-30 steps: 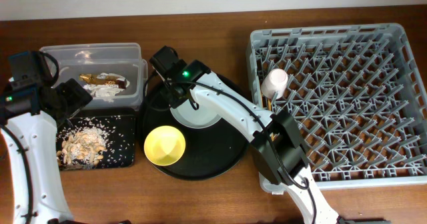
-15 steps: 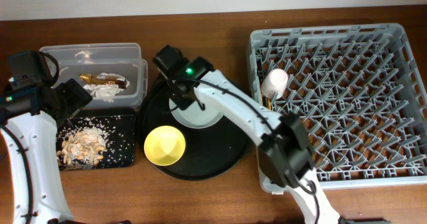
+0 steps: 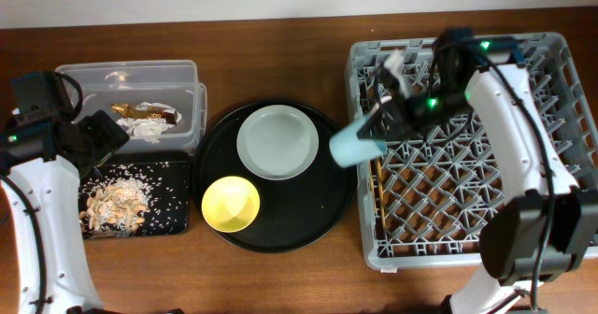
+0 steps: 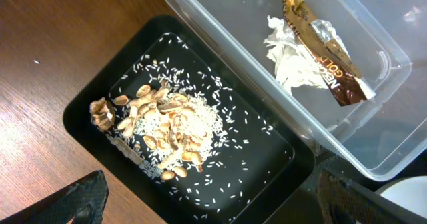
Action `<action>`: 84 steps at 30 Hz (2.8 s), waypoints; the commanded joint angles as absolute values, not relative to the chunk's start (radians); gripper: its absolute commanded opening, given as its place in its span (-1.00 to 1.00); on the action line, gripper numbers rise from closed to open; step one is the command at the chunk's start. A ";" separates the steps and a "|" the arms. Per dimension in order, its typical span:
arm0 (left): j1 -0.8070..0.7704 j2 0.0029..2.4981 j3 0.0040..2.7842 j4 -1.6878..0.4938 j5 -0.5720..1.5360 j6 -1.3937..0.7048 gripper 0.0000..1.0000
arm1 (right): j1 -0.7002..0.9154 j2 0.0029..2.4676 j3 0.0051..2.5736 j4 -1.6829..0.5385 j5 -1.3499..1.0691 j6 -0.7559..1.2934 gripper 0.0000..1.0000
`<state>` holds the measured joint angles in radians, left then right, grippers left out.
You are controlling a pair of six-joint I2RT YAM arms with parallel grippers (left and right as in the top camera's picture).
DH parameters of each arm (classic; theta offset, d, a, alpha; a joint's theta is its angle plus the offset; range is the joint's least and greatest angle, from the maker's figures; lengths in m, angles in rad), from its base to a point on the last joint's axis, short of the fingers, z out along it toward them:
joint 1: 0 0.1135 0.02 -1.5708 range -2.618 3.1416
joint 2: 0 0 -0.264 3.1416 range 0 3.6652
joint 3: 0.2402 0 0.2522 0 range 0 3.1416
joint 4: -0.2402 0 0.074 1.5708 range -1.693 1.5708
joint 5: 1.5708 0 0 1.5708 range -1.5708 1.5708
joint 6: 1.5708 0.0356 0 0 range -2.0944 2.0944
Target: Sort waste into correct bins and load items into the dishwasher rack
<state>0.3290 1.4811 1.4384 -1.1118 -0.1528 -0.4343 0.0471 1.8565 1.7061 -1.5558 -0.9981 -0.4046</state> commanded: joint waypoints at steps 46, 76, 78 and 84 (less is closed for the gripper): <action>0.337 1.477 1.446 -1.112 -0.153 -0.433 0.98 | -0.113 1.854 1.176 -1.236 -0.208 -0.033 -0.92; 0.337 1.477 1.446 -1.112 -0.153 -0.433 0.98 | 0.919 2.136 1.736 -1.267 -0.329 0.137 -0.76; 0.337 1.477 1.446 -1.112 -0.153 -0.433 0.98 | 0.919 2.138 1.722 -1.267 -0.057 0.257 -0.74; 0.337 1.477 1.446 -1.112 -0.153 -0.433 0.98 | 0.914 2.138 1.683 -1.374 0.288 0.393 -0.62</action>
<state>0.3290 1.4811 1.4384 -1.1110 -0.1528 -0.4347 0.9134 2.1380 1.6897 -1.3308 0.1112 0.3164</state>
